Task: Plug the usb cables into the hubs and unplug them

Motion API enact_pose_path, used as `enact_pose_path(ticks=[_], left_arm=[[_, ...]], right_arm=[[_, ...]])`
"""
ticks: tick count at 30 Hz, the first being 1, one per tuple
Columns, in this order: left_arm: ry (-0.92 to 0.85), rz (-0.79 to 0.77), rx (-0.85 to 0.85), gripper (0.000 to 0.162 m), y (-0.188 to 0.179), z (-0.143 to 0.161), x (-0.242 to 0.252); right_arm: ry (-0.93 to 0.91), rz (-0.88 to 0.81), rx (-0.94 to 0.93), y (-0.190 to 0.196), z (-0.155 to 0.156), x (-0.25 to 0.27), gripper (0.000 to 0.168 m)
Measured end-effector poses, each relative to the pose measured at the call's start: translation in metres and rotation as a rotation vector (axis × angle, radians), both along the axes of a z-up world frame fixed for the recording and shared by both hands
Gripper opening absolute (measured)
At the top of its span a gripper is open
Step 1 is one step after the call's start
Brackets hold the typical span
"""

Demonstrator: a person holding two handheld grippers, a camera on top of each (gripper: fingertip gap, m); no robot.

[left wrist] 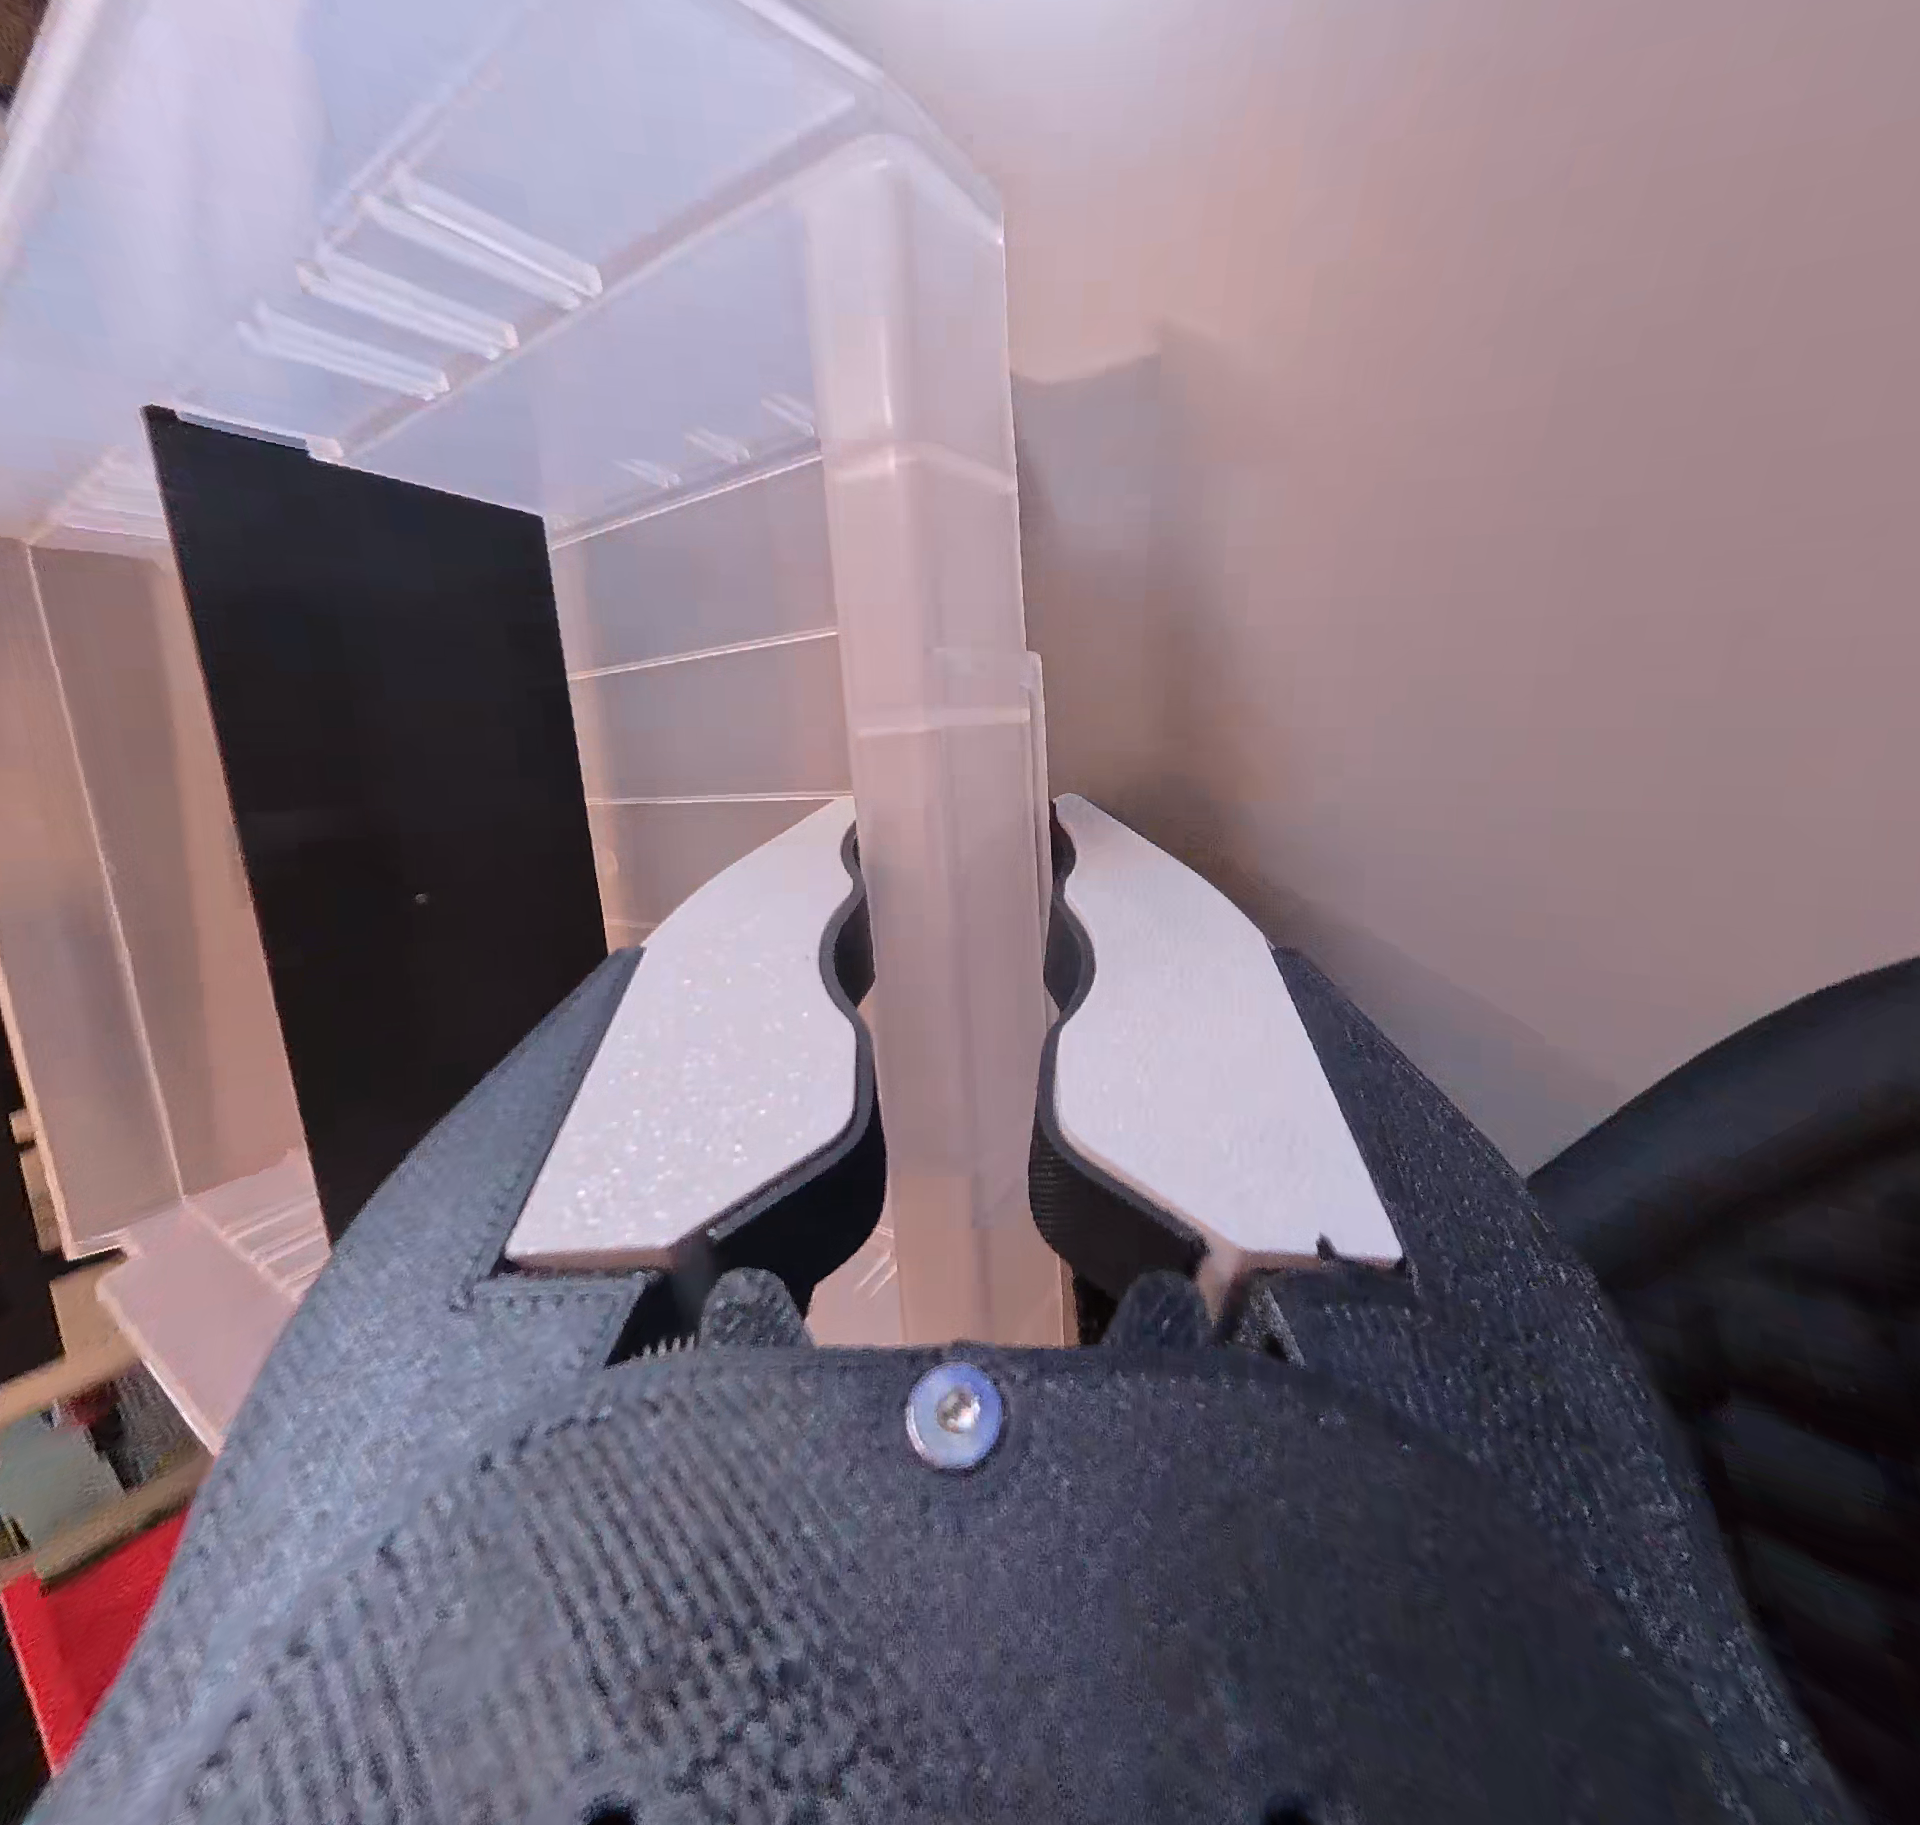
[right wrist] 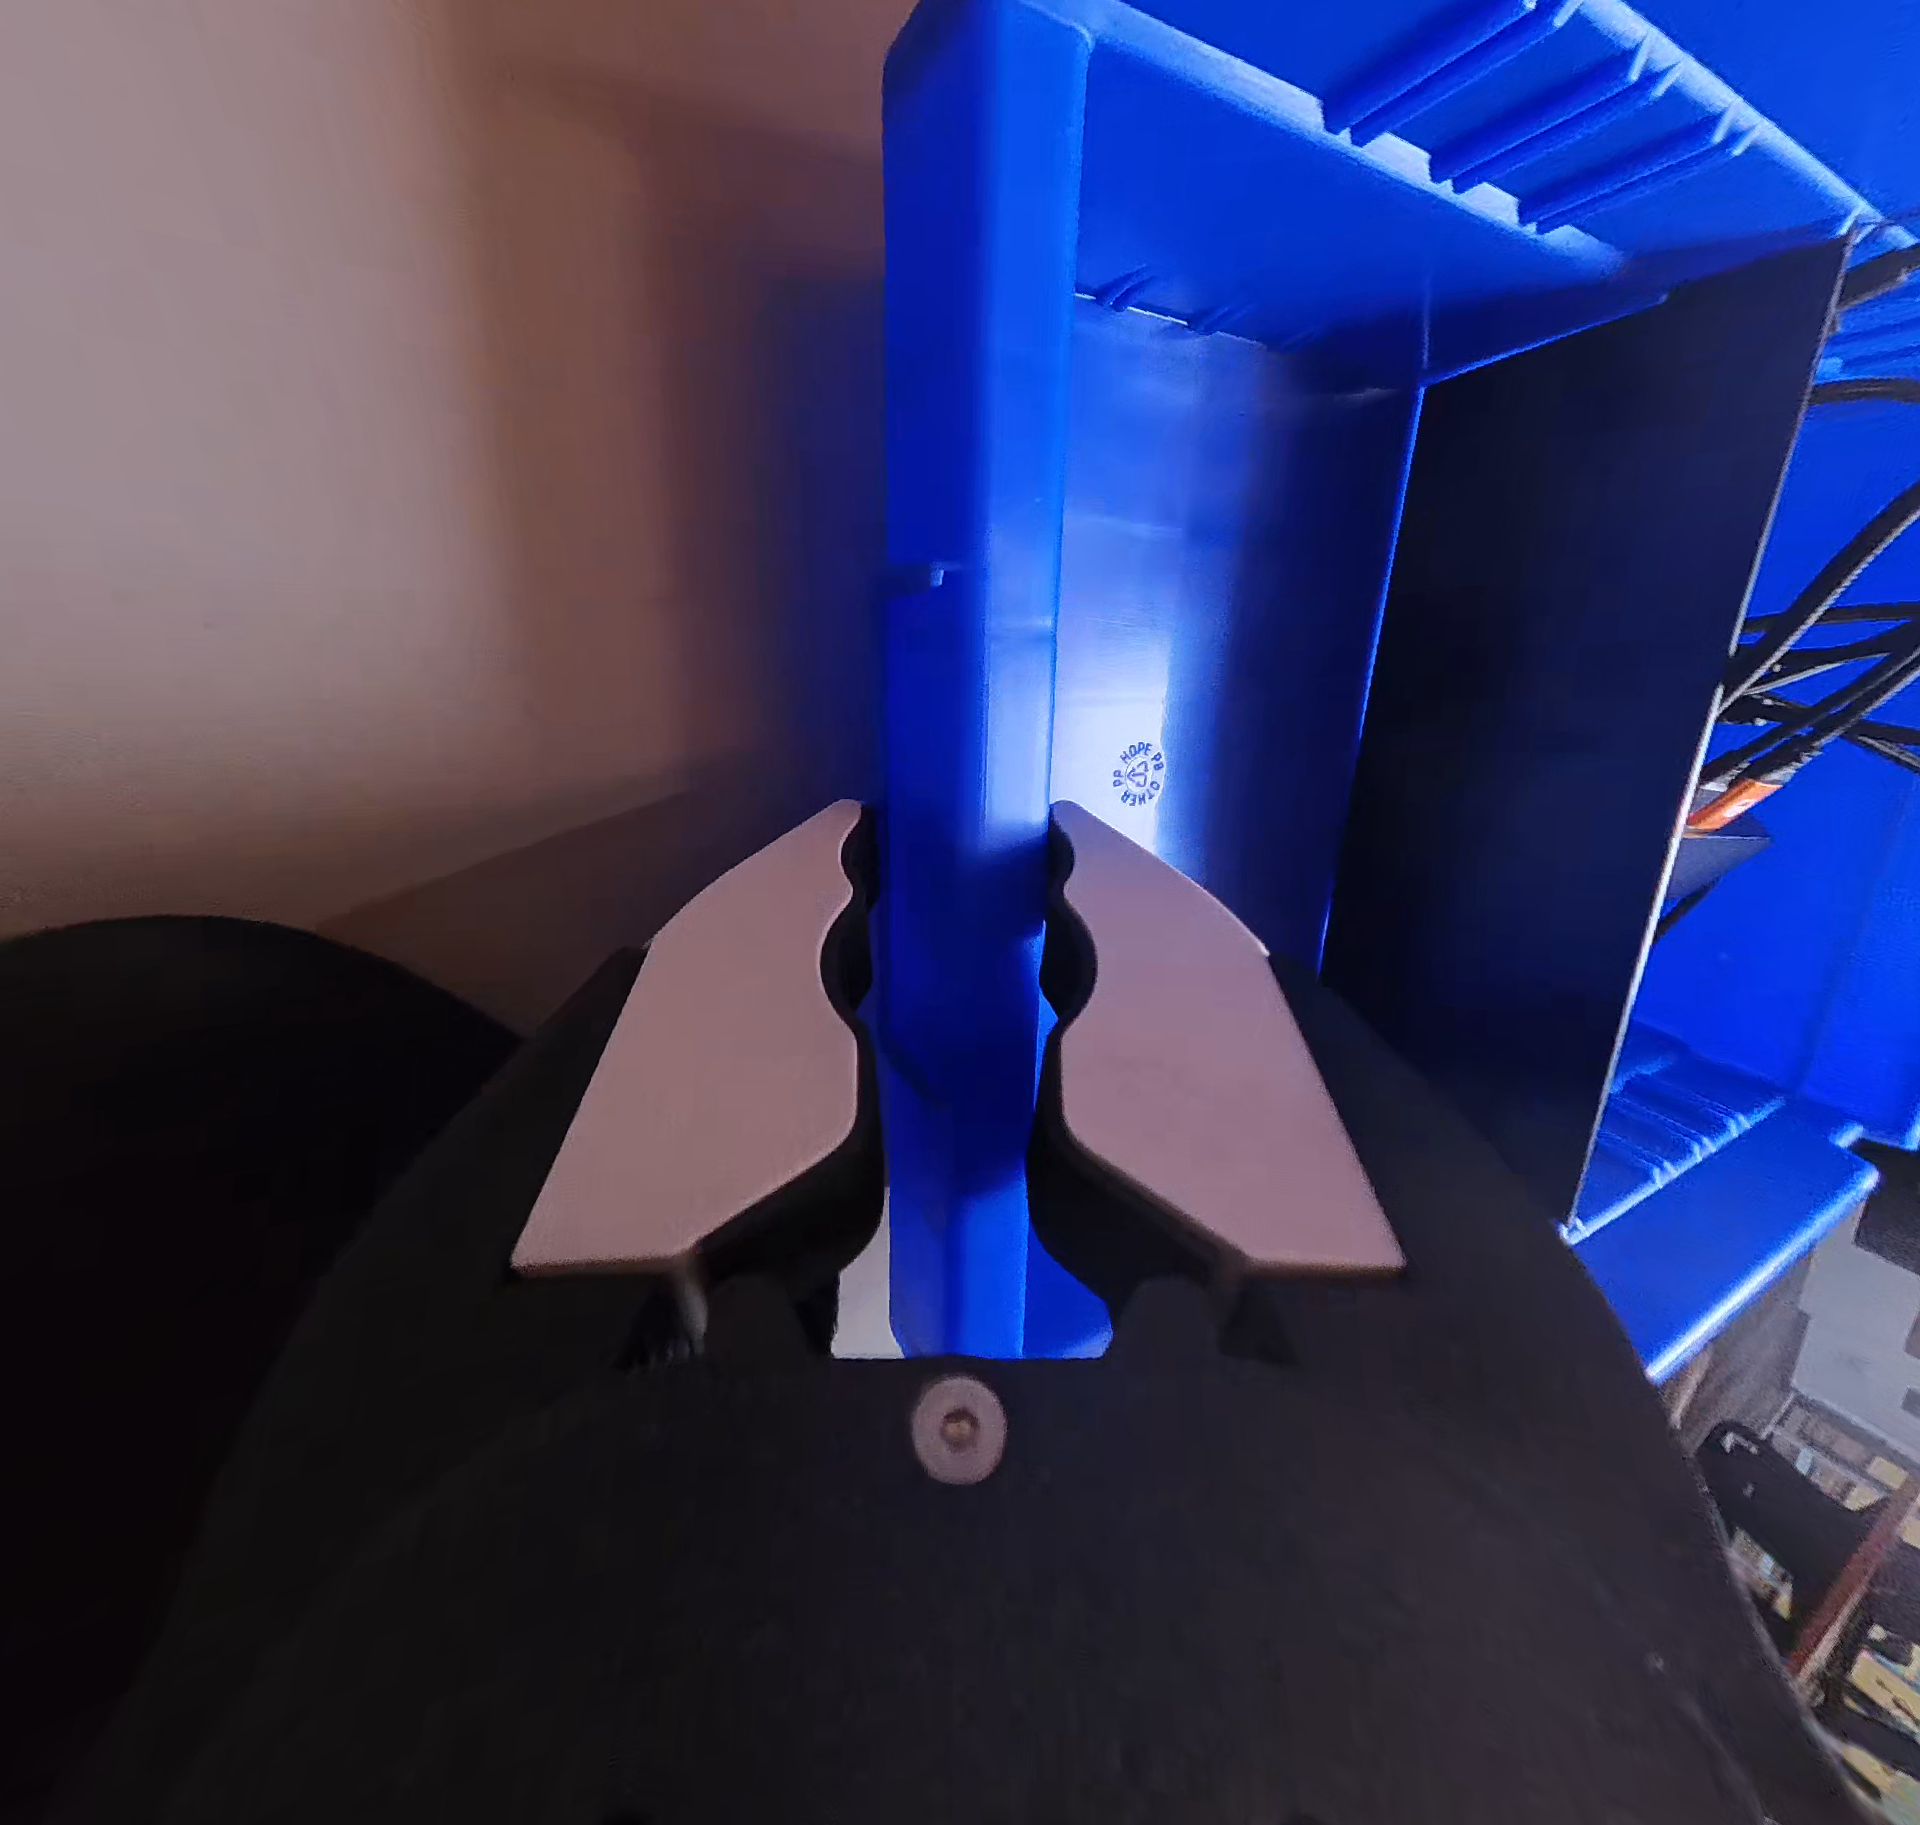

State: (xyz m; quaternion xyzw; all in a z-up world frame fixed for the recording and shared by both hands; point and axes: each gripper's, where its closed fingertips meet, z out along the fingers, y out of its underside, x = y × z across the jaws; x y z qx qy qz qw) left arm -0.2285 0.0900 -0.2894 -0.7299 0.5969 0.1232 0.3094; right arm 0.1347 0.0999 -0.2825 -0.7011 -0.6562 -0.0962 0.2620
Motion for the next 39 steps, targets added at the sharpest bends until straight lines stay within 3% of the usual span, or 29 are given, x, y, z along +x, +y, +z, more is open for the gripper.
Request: enact_pose_path(ticks=[6,11,14,17,20,22,25,27,30,34,39], left_arm=[[-0.004,-0.196,-0.004,0.03,-0.011,0.0,0.066],[-0.019,-0.239,0.058,0.031,0.005,0.003,0.086],[-0.13,-0.217,0.074,0.034,0.002,0.013,0.091],[-0.389,-0.183,0.092,0.033,-0.012,0.045,0.104],[-0.608,-0.158,0.094,0.033,-0.031,0.073,0.115],[-0.714,-0.126,0.071,0.032,-0.041,0.082,0.126],[-0.83,-0.062,0.002,0.033,-0.048,0.084,0.15],[-0.836,-0.01,-0.026,0.041,-0.048,0.076,0.166],[-0.85,0.058,-0.035,0.053,-0.044,0.068,0.186],[-0.909,0.16,-0.066,0.068,-0.037,0.062,0.205],[-1.018,0.203,-0.125,0.072,-0.042,0.052,0.236]], right_arm=[[0.006,0.087,0.014,-0.028,0.001,-0.025,0.03],[0.054,0.159,0.08,-0.034,0.005,-0.046,0.032],[0.289,0.157,0.087,-0.048,0.034,-0.067,0.029],[0.61,0.007,0.126,-0.052,0.085,-0.059,0.043],[0.894,-0.303,0.239,-0.031,0.121,-0.006,0.059],[0.995,-0.499,0.23,-0.015,0.115,0.027,0.064],[1.011,-0.627,0.018,-0.001,0.072,0.031,0.075],[0.997,-0.668,-0.034,0.007,0.053,0.027,0.069],[0.913,-0.696,0.053,0.015,0.049,0.036,0.04],[0.895,-0.731,0.09,0.009,0.052,0.04,0.029],[0.911,-0.713,0.157,-0.021,0.062,0.032,0.018]])
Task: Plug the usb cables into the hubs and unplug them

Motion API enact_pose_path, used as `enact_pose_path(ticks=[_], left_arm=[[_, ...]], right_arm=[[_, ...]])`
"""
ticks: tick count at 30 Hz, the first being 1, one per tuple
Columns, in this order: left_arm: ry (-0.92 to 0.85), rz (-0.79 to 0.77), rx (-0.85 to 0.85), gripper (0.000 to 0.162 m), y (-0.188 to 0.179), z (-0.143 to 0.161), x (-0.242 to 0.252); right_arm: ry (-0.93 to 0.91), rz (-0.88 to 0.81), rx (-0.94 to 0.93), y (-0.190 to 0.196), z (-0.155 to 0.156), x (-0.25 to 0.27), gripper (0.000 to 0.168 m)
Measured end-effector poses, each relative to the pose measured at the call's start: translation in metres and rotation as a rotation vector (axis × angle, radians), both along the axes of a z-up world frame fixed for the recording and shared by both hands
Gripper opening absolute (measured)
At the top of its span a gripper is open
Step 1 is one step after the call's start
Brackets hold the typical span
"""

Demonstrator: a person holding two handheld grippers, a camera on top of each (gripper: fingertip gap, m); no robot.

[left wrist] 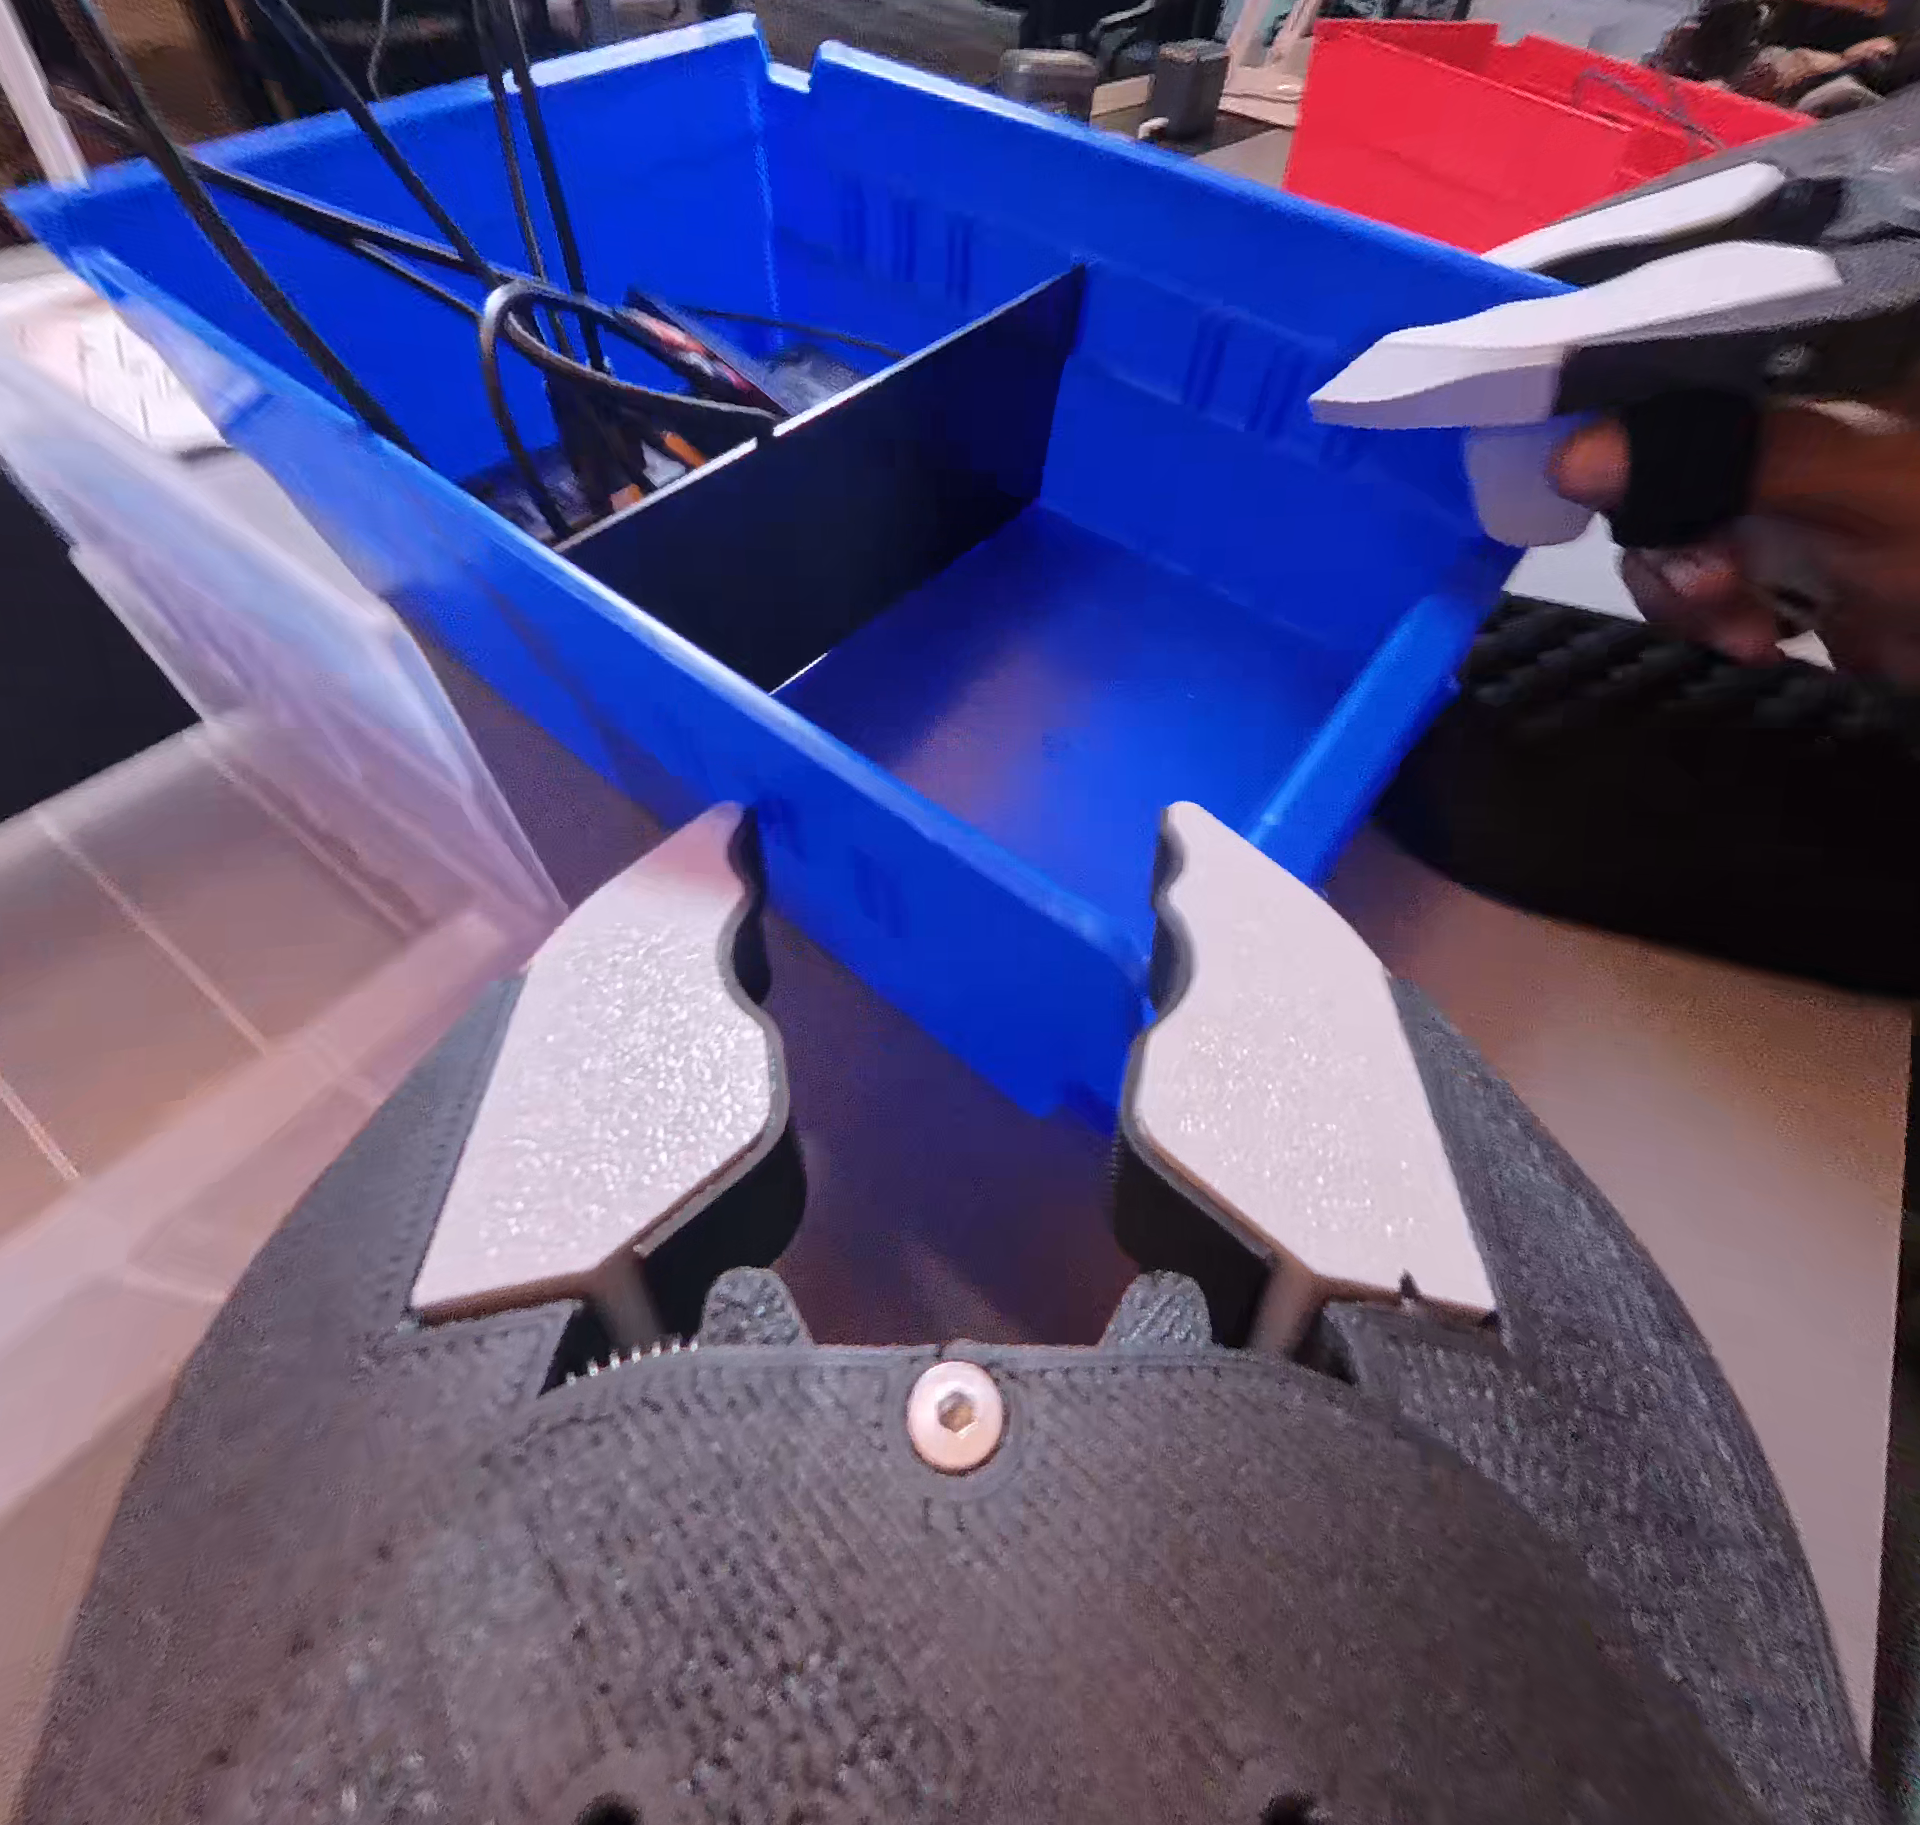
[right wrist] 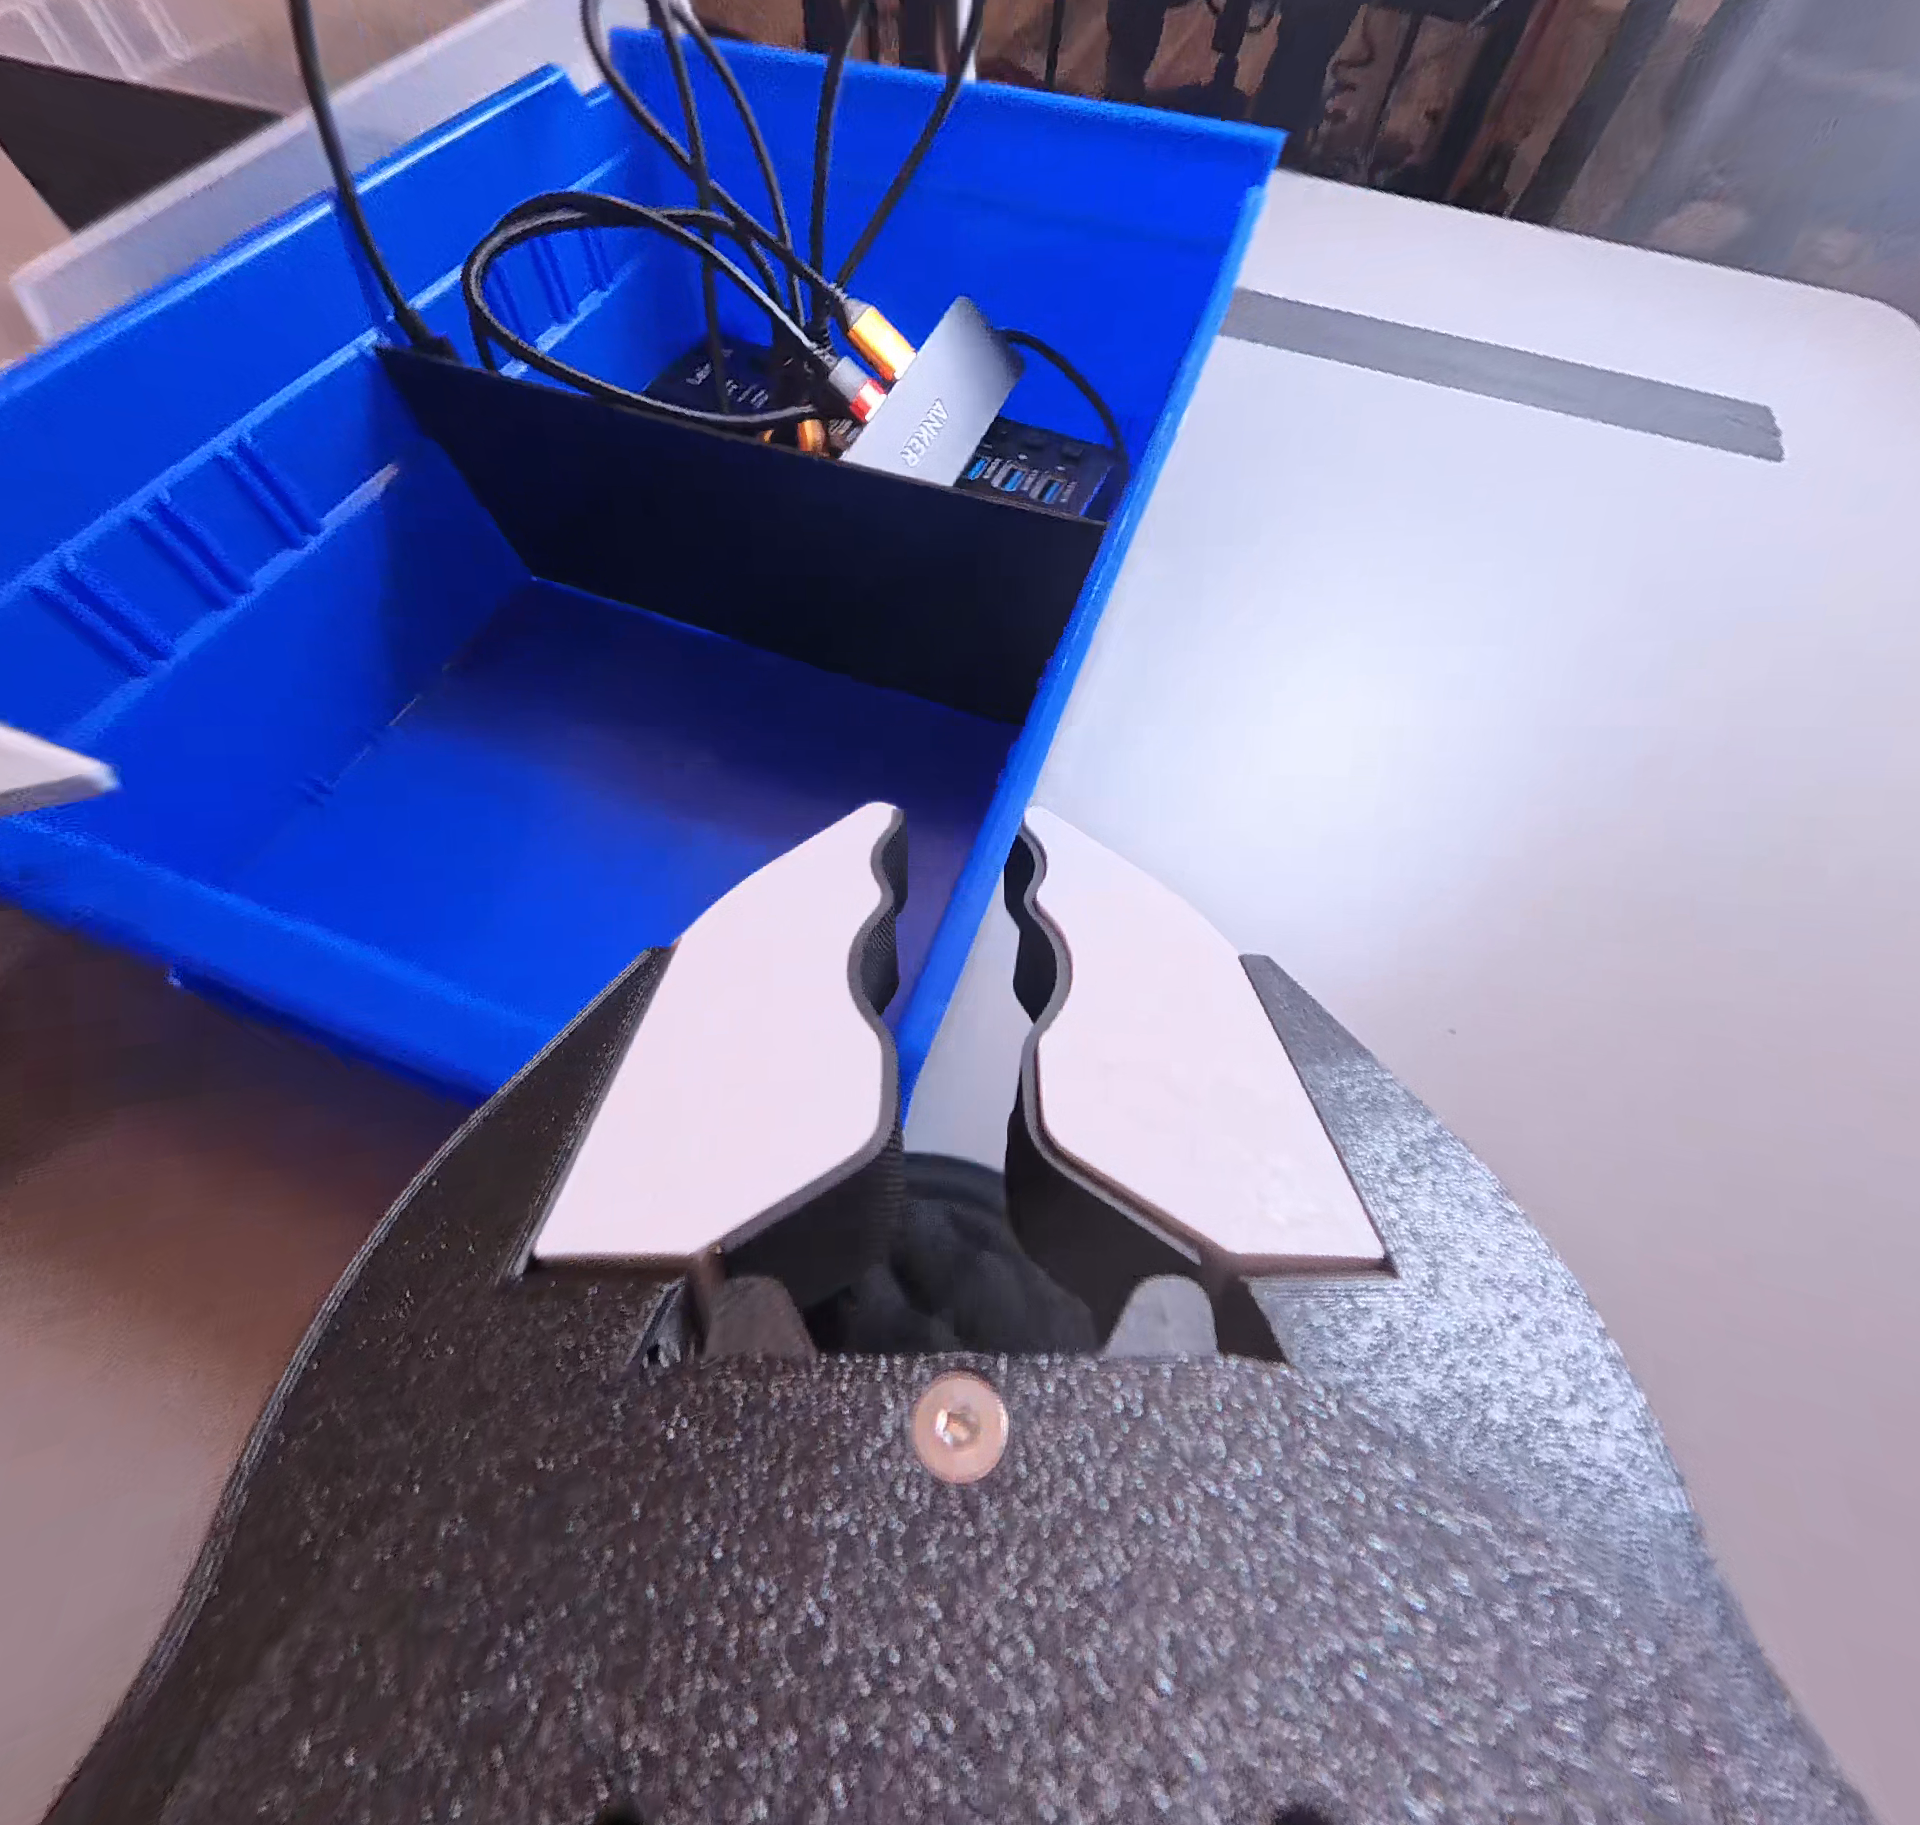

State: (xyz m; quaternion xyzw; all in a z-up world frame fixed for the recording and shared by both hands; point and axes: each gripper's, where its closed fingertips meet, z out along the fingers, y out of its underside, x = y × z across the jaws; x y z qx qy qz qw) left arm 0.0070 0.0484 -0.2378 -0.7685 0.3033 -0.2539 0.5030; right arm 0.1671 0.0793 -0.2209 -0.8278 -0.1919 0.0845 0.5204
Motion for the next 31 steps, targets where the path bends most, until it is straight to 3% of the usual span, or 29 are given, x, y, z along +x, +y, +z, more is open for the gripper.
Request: enact_pose_path(ticks=[2,5,10,17,21,25,31], left_arm=[[-0.007,0.034,0.017,0.073,-0.001,0.0,0.0],[-0.023,0.071,0.046,0.052,-0.004,0.006,-0.009],[-0.023,0.084,0.104,0.042,-0.017,0.017,-0.017],[0.024,0.105,0.307,0.043,-0.046,0.099,-0.052],[0.196,0.186,0.401,0.042,-0.062,0.137,-0.111],[0.309,0.315,0.391,0.042,-0.081,0.159,-0.184],[0.578,0.374,0.218,0.045,-0.126,0.141,-0.277]], right_arm=[[-0.004,-0.022,0.048,-0.008,0.007,-0.002,0.013],[-0.01,-0.033,0.08,-0.02,0.015,-0.006,0.016],[-0.035,-0.062,0.163,-0.039,0.03,-0.011,0.016],[0.034,0.0,0.327,-0.057,0.098,-0.043,0.015],[0.112,0.118,0.408,-0.05,0.137,-0.099,0.016],[0.202,0.276,0.406,-0.043,0.152,-0.18,0.015],[0.262,0.504,0.3,-0.056,0.138,-0.289,0.017]])
